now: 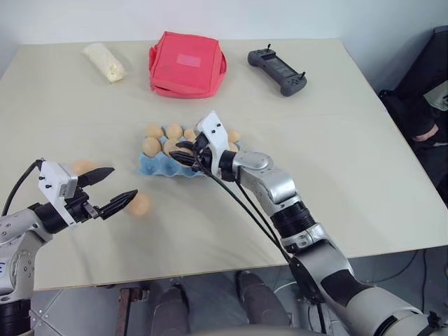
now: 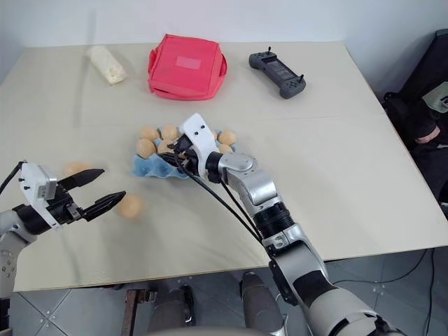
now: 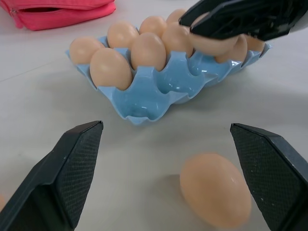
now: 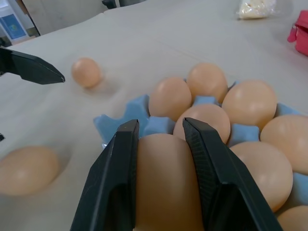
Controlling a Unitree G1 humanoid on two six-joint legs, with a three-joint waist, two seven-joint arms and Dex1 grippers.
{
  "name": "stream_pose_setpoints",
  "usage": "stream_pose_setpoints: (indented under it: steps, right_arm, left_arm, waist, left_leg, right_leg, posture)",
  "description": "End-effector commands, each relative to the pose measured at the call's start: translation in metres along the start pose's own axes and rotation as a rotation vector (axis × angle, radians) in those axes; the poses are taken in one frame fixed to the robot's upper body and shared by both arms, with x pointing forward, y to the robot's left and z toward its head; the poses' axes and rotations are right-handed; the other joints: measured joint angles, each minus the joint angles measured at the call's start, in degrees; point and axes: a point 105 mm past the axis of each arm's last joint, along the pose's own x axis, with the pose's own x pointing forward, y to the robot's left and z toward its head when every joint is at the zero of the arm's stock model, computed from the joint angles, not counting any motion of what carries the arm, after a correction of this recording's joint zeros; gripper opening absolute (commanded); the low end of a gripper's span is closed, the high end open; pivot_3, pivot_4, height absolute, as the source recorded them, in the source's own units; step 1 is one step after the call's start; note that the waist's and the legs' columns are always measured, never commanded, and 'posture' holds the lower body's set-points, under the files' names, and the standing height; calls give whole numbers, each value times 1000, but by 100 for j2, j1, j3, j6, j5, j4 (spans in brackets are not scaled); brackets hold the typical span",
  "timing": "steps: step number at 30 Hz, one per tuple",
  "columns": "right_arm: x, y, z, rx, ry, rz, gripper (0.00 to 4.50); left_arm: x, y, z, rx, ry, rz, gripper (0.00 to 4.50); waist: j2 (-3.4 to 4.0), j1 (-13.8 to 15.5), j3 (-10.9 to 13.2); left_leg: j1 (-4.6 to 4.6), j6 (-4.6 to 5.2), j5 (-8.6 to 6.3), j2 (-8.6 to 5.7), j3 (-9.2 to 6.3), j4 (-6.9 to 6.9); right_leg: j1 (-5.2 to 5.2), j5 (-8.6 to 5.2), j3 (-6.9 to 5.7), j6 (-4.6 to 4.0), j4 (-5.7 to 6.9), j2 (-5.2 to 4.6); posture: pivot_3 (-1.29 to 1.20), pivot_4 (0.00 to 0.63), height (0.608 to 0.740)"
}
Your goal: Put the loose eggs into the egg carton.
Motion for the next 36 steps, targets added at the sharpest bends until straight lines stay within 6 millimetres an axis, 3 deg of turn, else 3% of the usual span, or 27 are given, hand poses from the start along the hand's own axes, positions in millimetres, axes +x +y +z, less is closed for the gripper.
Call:
stream_pose_setpoints:
  steps: [1, 6, 8, 16, 23, 28, 30, 36]
  right_arm:
    - [5, 3, 16, -63, -48, 19, 2091]
    - [-1, 2, 25, -89, -71, 33, 3922]
    - [-7, 3, 34, -102, -92, 47, 4456]
    - [-46, 13, 63, -148, -150, 141, 4456]
    - [-115, -14, 42, -142, 33, 239, 4456]
    - [-158, -20, 25, -209, 98, 385, 4456]
    - [-173, -23, 15, -188, 134, 443, 4456]
    - [-182, -31, 1, -155, 174, 488, 4456]
  left_arm:
    - [-2, -2, 12, 25, -45, 3, 4500]
    - [0, -2, 14, 26, -47, 4, 4500]
    - [1, -2, 15, 27, -50, 4, 4500]
    - [-1, -2, 27, 40, -85, 72, 4500]
    - [-21, 0, 32, -6, -116, 263, 4500]
    - [-41, -9, 28, -7, -112, 406, 4500]
    - [-49, -13, 16, -54, -73, 490, 4500]
    - [-52, -37, 0, -163, -40, 644, 4500]
  waist:
    - [0, -45, 0]
    - [0, -102, 0]
    - [0, -109, 0]
    - [0, -90, 0]
    - [-1, -21, 0]
    - [-1, -35, 0]
    - [-1, -44, 1]
    - [-4, -41, 2]
  left_leg:
    - [0, 0, 0, 0, 0, 0]
    - [0, 0, 0, 1, -2, -7]
    - [0, -1, 0, 0, -3, -7]
    - [-1, -1, -1, 1, -4, -8]
    - [0, 2, -4, 0, -5, -7]
    - [0, 8, -10, 0, -3, -8]
    - [3, 9, -10, 0, -3, -5]
    - [11, 12, -8, -5, -4, 13]
  right_leg:
    - [0, 0, 0, 0, 0, 0]
    - [-1, -1, -1, -1, -1, 0]
    - [-1, -1, -1, -1, -1, 0]
    - [-1, -1, -2, -1, -4, 0]
    - [9, -1, -1, -1, -23, -2]
    - [12, -1, 2, -1, -34, -2]
    - [14, -2, 2, -1, -31, -1]
    - [29, 0, 12, 1, -33, -2]
  posture:
    - [0, 150, 740]
    - [0, 150, 740]
    - [0, 150, 740]
    - [0, 150, 740]
    - [0, 150, 740]
    - [0, 150, 740]
    - [0, 150, 740]
    - [0, 150, 740]
